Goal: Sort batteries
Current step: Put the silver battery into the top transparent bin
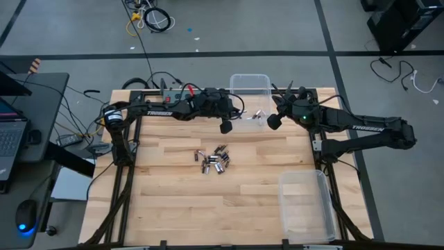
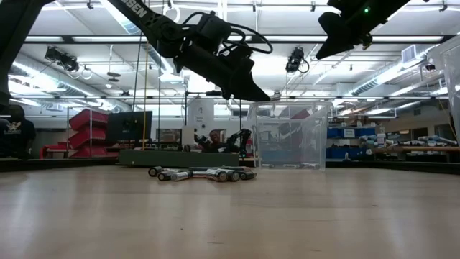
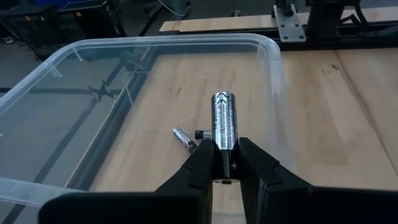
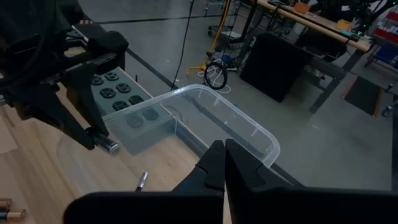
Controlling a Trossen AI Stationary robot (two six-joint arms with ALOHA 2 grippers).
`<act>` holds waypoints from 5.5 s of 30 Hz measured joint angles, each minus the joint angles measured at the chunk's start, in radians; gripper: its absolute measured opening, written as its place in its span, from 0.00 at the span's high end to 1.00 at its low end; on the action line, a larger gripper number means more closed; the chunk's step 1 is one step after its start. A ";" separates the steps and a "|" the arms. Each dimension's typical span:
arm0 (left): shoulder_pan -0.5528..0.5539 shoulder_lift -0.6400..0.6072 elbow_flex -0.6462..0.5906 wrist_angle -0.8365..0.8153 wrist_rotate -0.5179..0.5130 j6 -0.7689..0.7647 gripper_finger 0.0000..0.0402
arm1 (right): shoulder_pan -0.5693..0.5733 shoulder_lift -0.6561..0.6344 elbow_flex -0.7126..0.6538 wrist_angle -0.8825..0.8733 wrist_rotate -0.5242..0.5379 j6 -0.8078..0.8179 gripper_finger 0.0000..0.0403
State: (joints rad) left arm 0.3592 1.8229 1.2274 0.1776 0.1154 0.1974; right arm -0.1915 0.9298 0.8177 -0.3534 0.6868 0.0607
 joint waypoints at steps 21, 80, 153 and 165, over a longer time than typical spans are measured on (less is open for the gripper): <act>0.000 0.000 0.000 -0.010 -0.002 0.007 0.85 | 0.000 0.000 0.000 0.000 0.000 -0.011 1.00; -0.370 -0.518 -0.548 -0.208 -0.106 0.007 0.68 | 0.014 0.000 0.000 0.000 -0.062 -0.011 1.00; -0.281 0.015 -0.813 0.760 -0.143 -0.175 0.87 | 0.014 0.001 0.000 -0.002 -0.062 -0.007 1.00; -0.281 0.018 -0.815 0.798 -0.138 -0.165 0.89 | 0.014 0.001 0.000 -0.001 -0.062 -0.007 1.00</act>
State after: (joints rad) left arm 0.0780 1.8408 0.4126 0.9754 -0.0226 0.0326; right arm -0.1780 0.9310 0.8173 -0.3546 0.6250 0.0533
